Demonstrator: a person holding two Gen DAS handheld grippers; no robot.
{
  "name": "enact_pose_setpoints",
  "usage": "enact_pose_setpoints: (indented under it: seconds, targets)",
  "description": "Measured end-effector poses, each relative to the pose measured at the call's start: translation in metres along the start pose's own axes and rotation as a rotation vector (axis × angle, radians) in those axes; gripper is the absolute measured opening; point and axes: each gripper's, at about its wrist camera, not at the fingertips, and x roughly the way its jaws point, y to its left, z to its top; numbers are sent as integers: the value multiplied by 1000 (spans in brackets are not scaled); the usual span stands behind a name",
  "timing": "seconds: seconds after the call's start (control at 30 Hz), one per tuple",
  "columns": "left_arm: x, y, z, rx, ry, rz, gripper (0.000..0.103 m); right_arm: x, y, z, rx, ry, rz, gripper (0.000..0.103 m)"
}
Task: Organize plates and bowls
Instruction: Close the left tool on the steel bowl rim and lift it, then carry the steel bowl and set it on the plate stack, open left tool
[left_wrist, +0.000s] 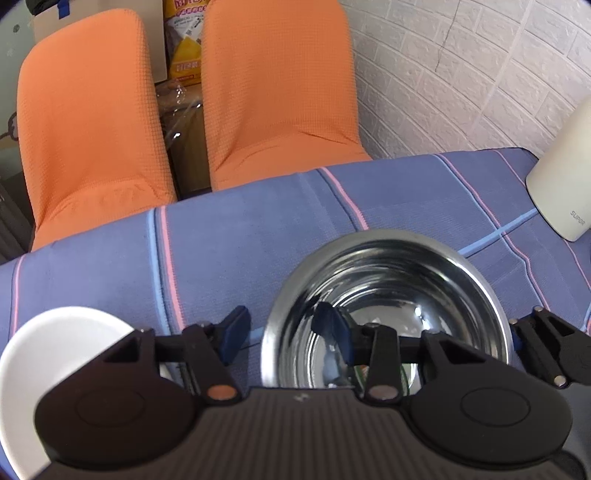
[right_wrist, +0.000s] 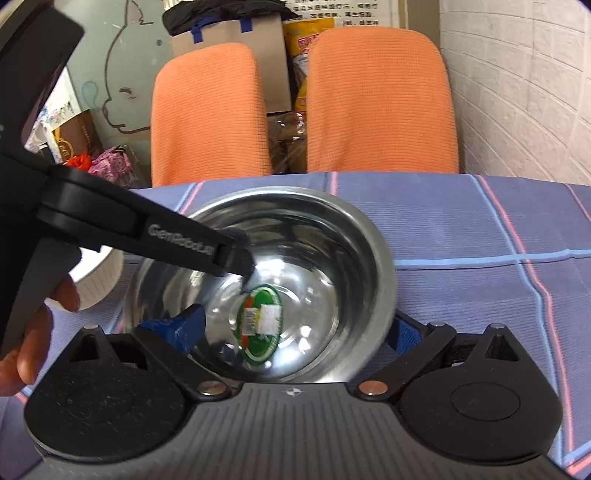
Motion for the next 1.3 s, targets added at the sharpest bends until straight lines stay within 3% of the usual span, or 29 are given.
enact_pose_setpoints:
  seconds: [0.2, 0.33, 0.63, 0.83, 1.0, 1.3]
  targets:
    - [-3, -5, -3, 39, 24, -19, 40, -4, 13, 3, -12, 24, 46, 89]
    - [-11, -3, -5, 22, 34, -55, 40, -11, 6, 4, 60, 22, 100, 89]
    - [-34, -8, -19, 9, 49, -71, 40, -33, 19, -1, 58, 19, 82, 90]
    - [-62, -17, -60, 13, 72, -68, 40, -52, 33, -19, 59, 54, 84, 90]
    - [-95, -21, -108, 14, 96, -57, 39, -79, 59, -57, 68, 102, 117, 90]
    - [-141, -31, -188, 69, 95, -99, 41, -132, 97, -116, 110, 97, 139, 90]
